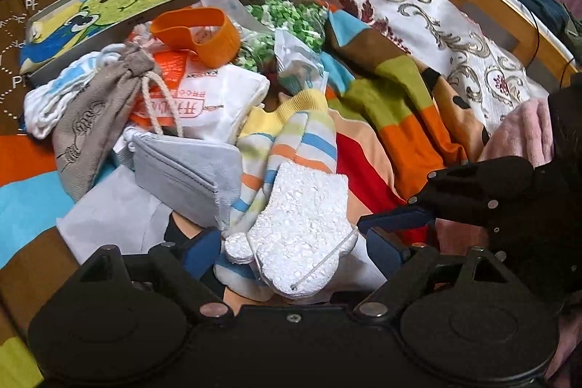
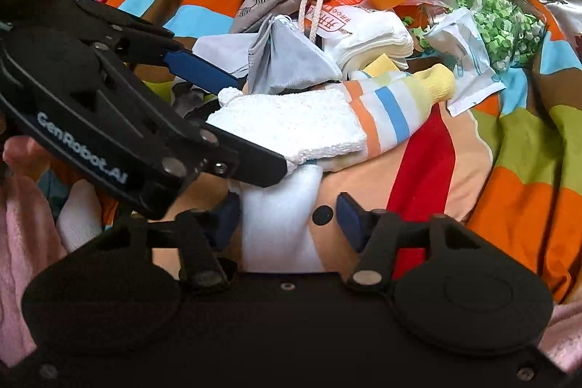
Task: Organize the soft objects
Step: 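Grasp the white sock with the right tool while the left tool hovers nearby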
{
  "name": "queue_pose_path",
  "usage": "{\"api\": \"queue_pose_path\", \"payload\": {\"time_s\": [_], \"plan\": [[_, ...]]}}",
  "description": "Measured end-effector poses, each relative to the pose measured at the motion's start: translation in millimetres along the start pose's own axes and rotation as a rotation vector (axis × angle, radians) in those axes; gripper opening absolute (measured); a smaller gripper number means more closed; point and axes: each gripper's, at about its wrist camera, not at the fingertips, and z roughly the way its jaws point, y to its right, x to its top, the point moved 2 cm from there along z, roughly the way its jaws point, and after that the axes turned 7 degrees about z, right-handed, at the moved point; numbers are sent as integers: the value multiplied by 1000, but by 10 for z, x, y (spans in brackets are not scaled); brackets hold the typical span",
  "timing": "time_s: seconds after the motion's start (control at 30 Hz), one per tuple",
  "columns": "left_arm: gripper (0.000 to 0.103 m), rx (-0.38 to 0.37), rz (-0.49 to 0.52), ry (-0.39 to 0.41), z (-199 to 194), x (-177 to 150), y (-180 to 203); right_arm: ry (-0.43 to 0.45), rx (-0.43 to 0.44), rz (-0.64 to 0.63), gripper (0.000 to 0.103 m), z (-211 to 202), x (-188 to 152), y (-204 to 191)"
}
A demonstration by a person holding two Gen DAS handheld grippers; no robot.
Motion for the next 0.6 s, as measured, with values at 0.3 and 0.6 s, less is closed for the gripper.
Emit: {"api": "queue_pose_path", "payload": {"time_s": [0.3,0.6], "plan": [[80,7,23,-28,75,-7,18,-9,4,-6,18,15,-4,11],[78,70,52,31,-44,40,49,17,-4,0,5,-21,-20,33]]}}
